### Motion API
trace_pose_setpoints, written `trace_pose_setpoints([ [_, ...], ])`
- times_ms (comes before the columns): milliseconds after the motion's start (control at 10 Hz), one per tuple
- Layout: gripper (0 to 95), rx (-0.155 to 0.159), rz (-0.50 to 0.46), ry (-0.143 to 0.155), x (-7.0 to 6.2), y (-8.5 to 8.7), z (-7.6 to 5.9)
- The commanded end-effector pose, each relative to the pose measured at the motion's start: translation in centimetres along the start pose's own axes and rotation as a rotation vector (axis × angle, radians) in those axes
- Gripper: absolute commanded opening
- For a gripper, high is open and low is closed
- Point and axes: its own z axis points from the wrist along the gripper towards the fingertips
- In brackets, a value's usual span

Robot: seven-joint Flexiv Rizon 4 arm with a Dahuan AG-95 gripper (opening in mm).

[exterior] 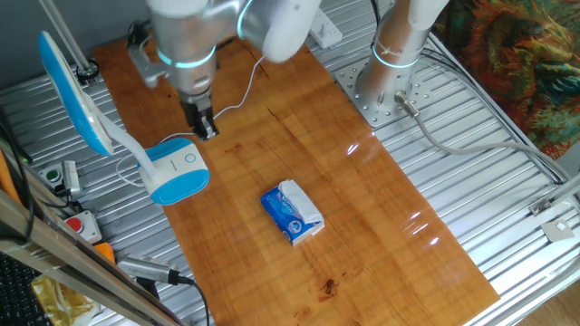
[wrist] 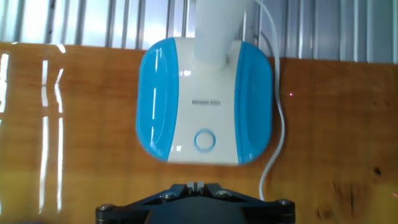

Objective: Turn on the desk lamp by pressing the button

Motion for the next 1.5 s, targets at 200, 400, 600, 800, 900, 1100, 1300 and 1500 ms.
trace_pose_setpoints([
  [200, 0.0, 0.005, -0.012, 0.001, -1.6, -0.1, 1.6],
  [400, 0.0, 0.008, -0.014, -0.001, -2.0, -0.1, 2.7],
  [600, 0.0, 0.01, -0.016, -0.004, -2.0, -0.2, 3.6],
  [800, 0.0, 0.011, -0.027, -0.006, -2.0, -0.3, 4.2],
  [900, 0.0, 0.012, -0.036, -0.01, -2.0, -0.7, 4.6],
  [1100, 0.0, 0.011, -0.048, -0.014, -2.0, -1.4, 4.8],
  [1300, 0.0, 0.009, -0.049, -0.015, -2.3, -1.4, 5.1],
  [1500, 0.0, 0.007, -0.049, -0.015, -3.7, -1.3, 5.9],
])
